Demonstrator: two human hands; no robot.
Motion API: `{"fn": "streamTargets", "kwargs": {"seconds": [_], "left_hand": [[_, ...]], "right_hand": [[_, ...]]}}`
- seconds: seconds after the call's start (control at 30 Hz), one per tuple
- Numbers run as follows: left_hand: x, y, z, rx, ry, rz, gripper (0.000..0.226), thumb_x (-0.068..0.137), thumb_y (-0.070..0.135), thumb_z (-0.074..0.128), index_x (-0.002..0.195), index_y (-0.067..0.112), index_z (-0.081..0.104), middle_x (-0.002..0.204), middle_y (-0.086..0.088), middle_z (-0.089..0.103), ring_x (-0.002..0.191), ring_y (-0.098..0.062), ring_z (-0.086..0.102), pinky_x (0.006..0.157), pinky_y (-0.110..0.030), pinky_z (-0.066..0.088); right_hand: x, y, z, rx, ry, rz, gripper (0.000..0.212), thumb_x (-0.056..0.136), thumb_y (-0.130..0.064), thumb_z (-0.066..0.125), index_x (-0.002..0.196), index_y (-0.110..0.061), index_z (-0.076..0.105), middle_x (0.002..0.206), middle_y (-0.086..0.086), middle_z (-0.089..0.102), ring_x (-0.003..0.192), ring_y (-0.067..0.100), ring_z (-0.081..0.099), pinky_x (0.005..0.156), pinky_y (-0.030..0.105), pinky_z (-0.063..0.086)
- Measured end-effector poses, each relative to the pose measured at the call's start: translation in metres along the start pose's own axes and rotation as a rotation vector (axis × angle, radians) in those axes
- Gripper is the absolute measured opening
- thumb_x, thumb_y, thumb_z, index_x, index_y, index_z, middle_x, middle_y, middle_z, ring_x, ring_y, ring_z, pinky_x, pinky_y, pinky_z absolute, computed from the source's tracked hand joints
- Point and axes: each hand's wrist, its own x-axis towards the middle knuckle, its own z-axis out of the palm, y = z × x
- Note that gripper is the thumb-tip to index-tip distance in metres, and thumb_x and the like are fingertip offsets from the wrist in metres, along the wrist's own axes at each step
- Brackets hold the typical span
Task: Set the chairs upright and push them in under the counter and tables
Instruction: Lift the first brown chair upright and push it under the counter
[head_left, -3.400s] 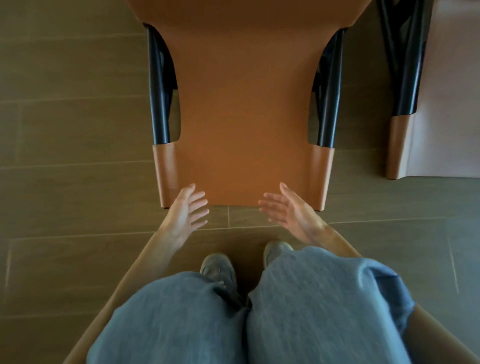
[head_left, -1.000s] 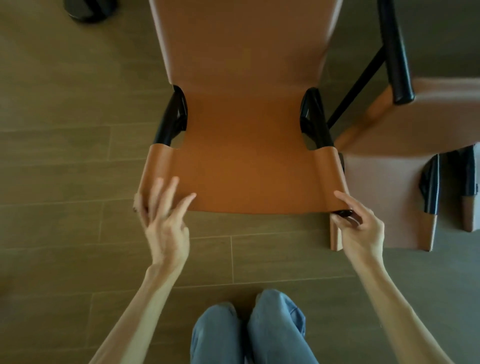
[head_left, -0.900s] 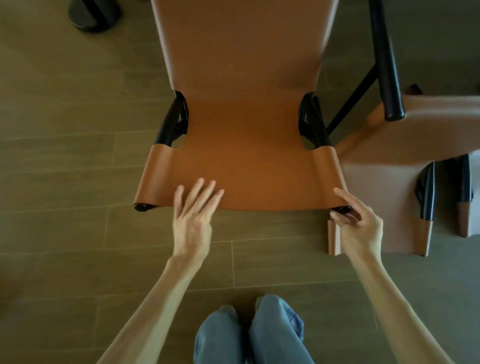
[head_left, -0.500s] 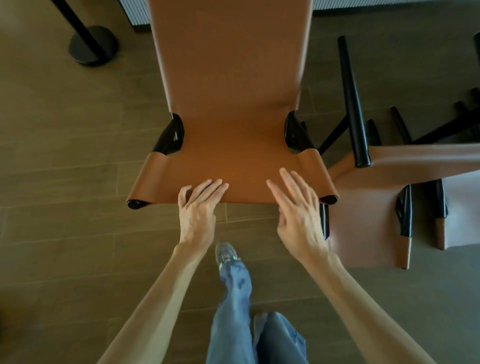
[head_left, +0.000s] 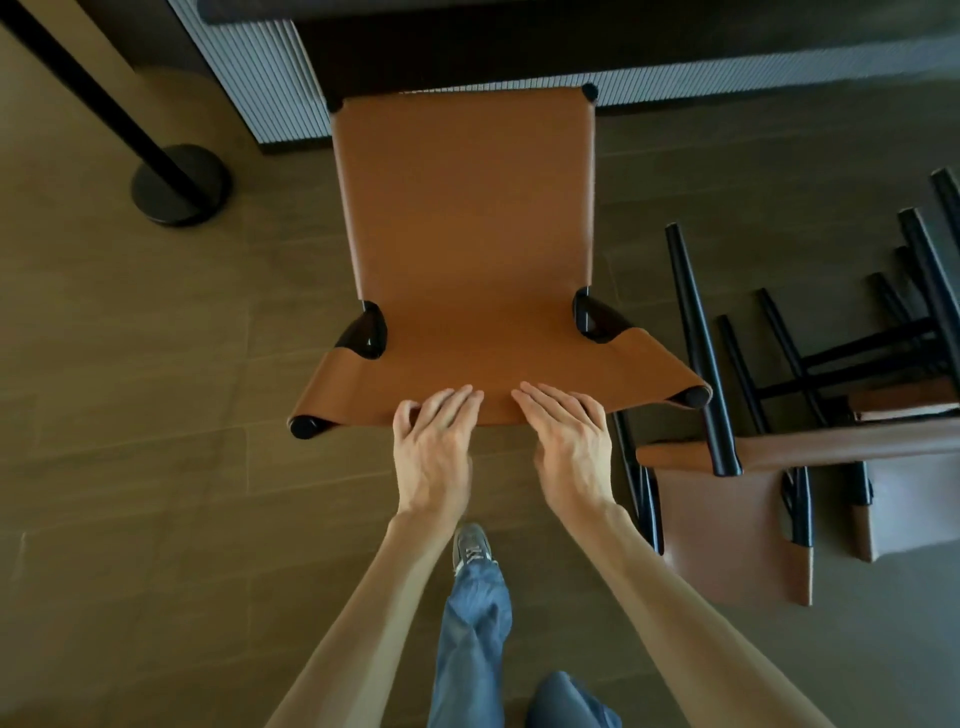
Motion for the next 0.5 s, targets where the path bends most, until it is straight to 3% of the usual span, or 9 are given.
{"fn": "streamTargets", "kwargs": {"seconds": [0.5], "left_hand": [[0.166,-0.003,-0.059,0.079,-0.053,-0.022,0.065,0.069,-0.009,0.068,0.128,0.016,0.062,0.131,0.001,0.063,0.124,-0.015,0.054,0.105,-0.037,0.026]], "right_hand": [[0.173,0.000,-0.040,0.020,0.007,-0.006,0.041,0.075,0.008,0.068,0.113,-0.007,0.070,0.114,0.006,0.071,0.108,0.022,0.065,0.094,0.038,0.043]]}}
